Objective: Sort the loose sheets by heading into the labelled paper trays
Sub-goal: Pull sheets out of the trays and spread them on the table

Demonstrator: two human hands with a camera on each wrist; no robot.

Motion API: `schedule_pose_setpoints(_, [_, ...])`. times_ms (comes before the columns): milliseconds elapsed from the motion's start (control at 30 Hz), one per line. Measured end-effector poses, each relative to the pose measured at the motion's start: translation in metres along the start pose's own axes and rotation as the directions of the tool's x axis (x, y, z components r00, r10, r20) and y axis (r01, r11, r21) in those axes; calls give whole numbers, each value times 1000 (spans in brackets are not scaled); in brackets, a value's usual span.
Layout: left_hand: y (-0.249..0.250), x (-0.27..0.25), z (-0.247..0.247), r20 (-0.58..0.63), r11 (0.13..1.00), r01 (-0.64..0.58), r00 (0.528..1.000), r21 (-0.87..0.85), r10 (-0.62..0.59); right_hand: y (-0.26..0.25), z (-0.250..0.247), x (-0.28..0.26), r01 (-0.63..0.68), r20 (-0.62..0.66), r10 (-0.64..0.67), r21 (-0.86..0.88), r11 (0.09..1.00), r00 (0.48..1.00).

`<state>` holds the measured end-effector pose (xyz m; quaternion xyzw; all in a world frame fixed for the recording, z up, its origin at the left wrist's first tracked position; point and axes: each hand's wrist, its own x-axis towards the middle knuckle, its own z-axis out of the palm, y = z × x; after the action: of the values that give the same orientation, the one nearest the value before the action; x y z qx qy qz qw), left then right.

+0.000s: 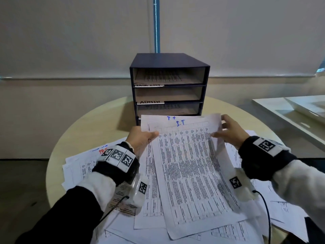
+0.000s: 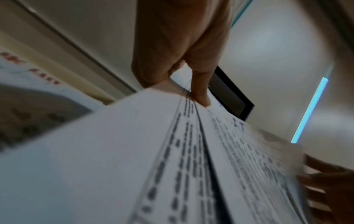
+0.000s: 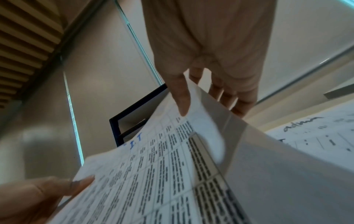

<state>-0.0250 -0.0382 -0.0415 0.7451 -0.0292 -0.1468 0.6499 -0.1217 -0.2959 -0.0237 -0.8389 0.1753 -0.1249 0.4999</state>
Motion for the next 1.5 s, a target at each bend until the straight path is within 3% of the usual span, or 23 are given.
schedule_pose_setpoints(100, [-6,3,-5,22,994,52,999,-95,-50,0,2,-5,8,57,-20,207,978,998])
schedule_pose_setpoints(200, [-10,6,-10,-14,985,51,998,-165,-54,0,6,-8,-63,203,10,258,964,979])
schedule_pose_setpoints(300, [-13,7,-14,-39,981,41,998,-189,-49,2,11,-9,-99,253,18,309,946,967])
schedule_pose_setpoints(467, [-9,5,-15,119,968,-21,991,-250,52,5,17,-7,-132,238,40,383,914,970])
schedule_pose_setpoints(600, [-2,-3,-12,280,985,-4,959,-173,53,6,18,-6,-152,274,42,391,908,961])
schedule_pose_setpoints(667, [-2,-8,-7,343,989,34,939,-147,19,8,18,-5,-181,260,81,386,904,962])
schedule_pose_setpoints(800, [-7,-11,-5,382,971,174,919,-164,-99,18,16,-1,-169,89,147,337,926,985])
schedule_pose_setpoints(867, [-7,-17,-2,416,985,170,899,-40,-138,23,14,-1,-153,41,148,314,937,988])
schedule_pose_setpoints(967, [-5,-19,9,384,993,41,920,108,-80,18,15,-1,-73,-31,88,320,945,996])
schedule_pose_setpoints(1033, [8,-24,18,213,990,-69,976,127,41,5,14,-2,42,-121,2,366,929,993])
schedule_pose_setpoints(1100, [30,-30,26,54,962,-228,973,153,222,-16,8,-2,186,-220,-107,377,908,970])
schedule_pose_setpoints(1200, [73,-43,30,-89,845,-487,853,223,515,-51,-6,0,398,-377,-243,417,817,894])
schedule_pose_setpoints(1267, [95,-49,32,-129,768,-601,762,222,634,-71,-18,1,508,-467,-320,360,783,825])
schedule_pose_setpoints(1367, [108,-54,30,-132,721,-681,708,132,693,-88,-27,0,567,-462,-404,298,768,789])
schedule_pose_setpoints(1433, [99,-50,28,-117,744,-661,735,100,668,-81,-25,-2,550,-425,-410,288,784,807])
schedule_pose_setpoints(1500, [81,-46,26,-76,799,-592,796,105,600,-60,-18,-3,463,-360,-354,282,841,863])
